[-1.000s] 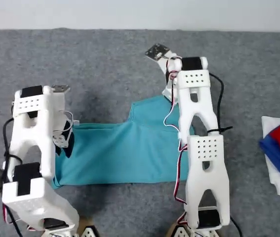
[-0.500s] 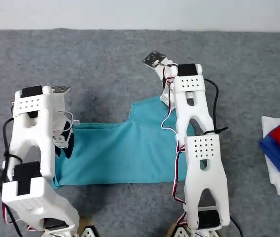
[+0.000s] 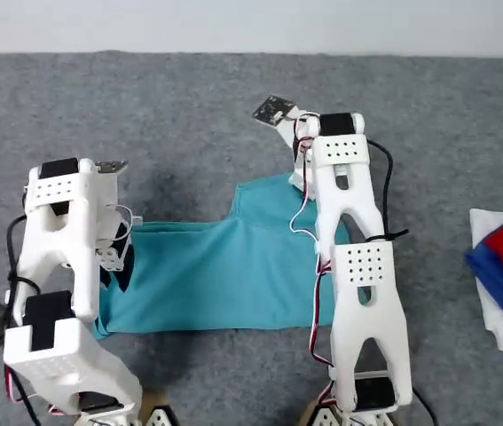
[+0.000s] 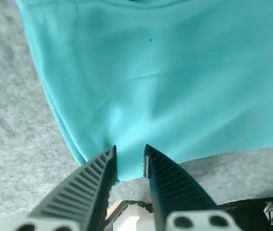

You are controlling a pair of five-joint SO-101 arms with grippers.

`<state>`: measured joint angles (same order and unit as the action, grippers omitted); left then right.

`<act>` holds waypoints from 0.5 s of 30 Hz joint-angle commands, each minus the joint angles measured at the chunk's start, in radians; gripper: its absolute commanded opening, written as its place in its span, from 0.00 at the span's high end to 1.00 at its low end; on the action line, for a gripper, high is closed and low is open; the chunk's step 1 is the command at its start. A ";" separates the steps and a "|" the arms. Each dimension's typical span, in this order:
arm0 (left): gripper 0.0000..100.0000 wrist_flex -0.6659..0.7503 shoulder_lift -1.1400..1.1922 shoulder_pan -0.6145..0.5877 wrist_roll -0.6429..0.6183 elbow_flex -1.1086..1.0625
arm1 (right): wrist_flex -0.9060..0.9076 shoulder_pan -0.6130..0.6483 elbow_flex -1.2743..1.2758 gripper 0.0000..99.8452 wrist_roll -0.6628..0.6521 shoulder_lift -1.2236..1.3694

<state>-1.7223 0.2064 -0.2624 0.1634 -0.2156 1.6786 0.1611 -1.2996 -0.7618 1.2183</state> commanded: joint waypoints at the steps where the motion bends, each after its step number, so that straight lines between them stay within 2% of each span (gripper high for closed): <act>1: 0.91 0.028 -0.005 0.000 -0.012 0.004 | 0.116 0.028 -0.126 0.99 -0.011 -0.031; 8: 0.91 0.075 -0.006 0.002 -0.012 -0.038 | 0.122 0.019 -0.152 0.99 -0.003 -0.113; 15: 0.91 0.161 -0.012 0.000 -0.009 -0.163 | 0.122 0.022 0.092 0.99 -0.008 -0.318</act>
<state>-1.6042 0.2064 -0.2624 0.1634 -0.3429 1.7568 0.1841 -1.2873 -0.7649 1.0388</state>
